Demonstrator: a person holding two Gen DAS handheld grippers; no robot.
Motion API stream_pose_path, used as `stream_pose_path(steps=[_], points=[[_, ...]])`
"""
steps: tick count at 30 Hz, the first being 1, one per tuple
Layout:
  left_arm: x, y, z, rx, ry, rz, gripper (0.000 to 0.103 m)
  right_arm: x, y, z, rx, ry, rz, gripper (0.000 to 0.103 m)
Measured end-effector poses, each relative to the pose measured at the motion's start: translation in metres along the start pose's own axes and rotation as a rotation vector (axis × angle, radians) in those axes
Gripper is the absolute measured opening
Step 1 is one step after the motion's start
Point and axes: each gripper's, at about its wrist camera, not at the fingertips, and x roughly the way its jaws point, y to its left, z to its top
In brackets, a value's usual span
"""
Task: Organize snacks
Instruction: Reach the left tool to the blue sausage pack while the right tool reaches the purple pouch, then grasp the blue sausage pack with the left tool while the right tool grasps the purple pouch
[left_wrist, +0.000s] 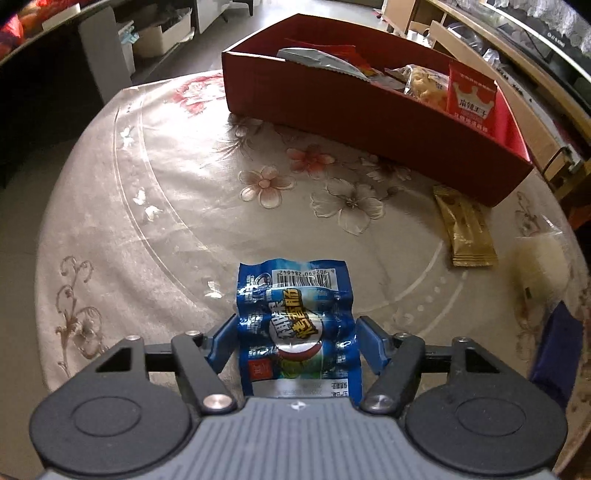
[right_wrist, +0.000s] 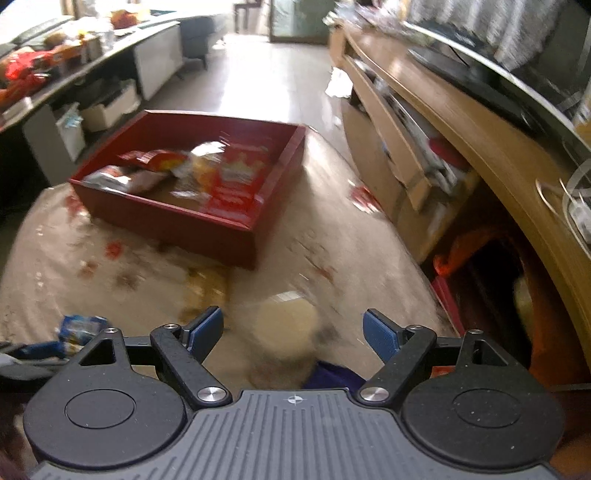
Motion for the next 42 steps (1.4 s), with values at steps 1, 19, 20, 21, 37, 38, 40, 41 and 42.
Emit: stream_pose_path(steps=[1,19,20,21,37,38,40,41,42], points=[[0.0,0.0,0.0,0.0,0.003,-0.011,0.069,0.002,-0.009,-0.004,0.021,0.014,-0.011,0.087],[0.006,-0.021,-0.016,0.127,-0.037,-0.016,0.07,0.059,-0.033,-0.056,0.293,0.263,0.004,0.087],[0.007,-0.022,-0.015,0.132,-0.039,-0.017,0.071,0.063,-0.031,-0.057,0.283,0.268,-0.008,0.092],[0.007,-0.022,-0.015,0.138,-0.037,-0.018,0.072,0.067,-0.028,-0.057,0.267,0.269,-0.021,0.094],[-0.009,-0.005,-0.037,0.212,-0.009,-0.048,0.069,0.035,0.061,-0.088,-0.019,0.241,0.06,0.073],[-0.009,-0.004,-0.039,0.215,-0.007,-0.049,0.069,0.033,0.067,-0.09,-0.033,0.24,0.071,0.074],[-0.009,-0.002,-0.041,0.226,-0.011,-0.044,0.07,0.032,0.078,-0.093,-0.06,0.229,0.058,0.074],[-0.009,-0.001,-0.041,0.229,-0.014,-0.041,0.07,0.032,0.08,-0.094,-0.058,0.227,0.05,0.074],[-0.01,0.0,-0.04,0.223,-0.016,-0.038,0.07,0.031,0.081,-0.094,-0.046,0.228,0.048,0.075]])
